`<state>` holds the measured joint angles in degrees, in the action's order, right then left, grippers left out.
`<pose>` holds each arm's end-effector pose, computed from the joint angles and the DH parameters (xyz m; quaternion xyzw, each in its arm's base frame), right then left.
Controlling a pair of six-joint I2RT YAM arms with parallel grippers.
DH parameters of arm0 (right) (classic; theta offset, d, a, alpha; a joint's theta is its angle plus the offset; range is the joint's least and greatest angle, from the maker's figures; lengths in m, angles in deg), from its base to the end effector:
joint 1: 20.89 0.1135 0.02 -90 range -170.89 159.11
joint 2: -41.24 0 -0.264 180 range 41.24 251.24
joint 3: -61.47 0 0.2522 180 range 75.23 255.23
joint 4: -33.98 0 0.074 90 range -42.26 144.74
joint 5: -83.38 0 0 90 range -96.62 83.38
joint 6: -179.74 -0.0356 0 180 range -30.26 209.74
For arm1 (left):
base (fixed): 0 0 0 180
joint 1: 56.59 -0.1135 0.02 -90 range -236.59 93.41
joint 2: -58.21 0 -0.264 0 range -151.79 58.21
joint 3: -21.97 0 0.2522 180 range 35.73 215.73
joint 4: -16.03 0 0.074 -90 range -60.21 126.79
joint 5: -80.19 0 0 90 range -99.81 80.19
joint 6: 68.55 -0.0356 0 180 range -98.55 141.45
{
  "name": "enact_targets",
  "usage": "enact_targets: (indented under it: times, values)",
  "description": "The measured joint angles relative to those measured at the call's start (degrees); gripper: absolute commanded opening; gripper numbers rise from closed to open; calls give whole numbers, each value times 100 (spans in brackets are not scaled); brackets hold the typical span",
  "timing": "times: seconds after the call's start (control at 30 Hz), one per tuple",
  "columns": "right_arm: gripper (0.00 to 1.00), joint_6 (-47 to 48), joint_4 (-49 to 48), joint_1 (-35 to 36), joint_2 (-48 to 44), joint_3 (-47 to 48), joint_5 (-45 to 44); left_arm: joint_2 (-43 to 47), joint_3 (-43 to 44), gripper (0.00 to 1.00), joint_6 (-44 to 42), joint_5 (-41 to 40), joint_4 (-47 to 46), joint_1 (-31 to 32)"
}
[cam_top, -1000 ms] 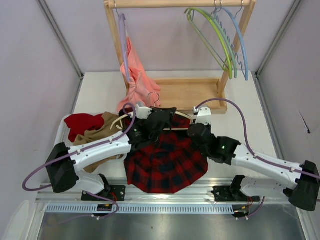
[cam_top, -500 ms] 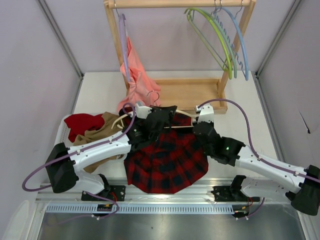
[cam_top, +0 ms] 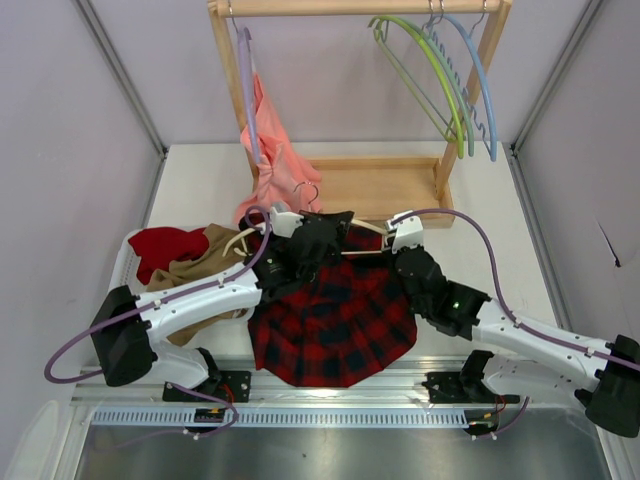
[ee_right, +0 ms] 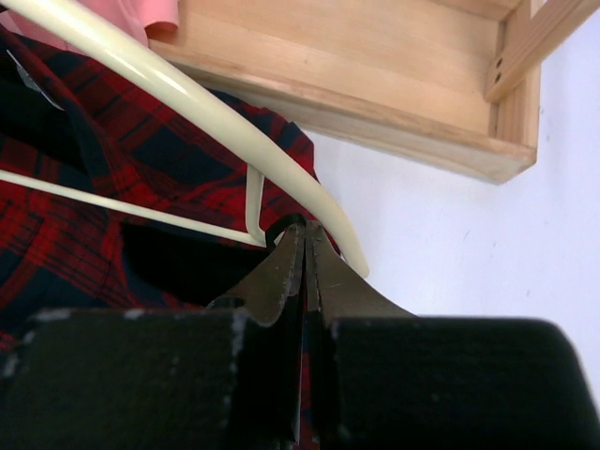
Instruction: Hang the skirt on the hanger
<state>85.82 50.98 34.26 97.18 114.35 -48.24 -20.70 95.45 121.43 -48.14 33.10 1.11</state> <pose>0.1443 0.1658 0.2842 -0.1475 0.7787 0.0108 0.6097 0.1867 -0.2540 0.3097 -0.4534 0.6668 -0.4620 0.3694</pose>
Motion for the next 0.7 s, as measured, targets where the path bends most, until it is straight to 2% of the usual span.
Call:
enact_targets:
  times: [0.37, 0.7]
  values:
    - [0, 968, -809, 15, -81, -260, 232, 39, -17, 0, 7, 173, -98, -7]
    - [0, 1545, -501, 188, -160, -144, 251, 258, -201, 0, 48, 208, -146, -7]
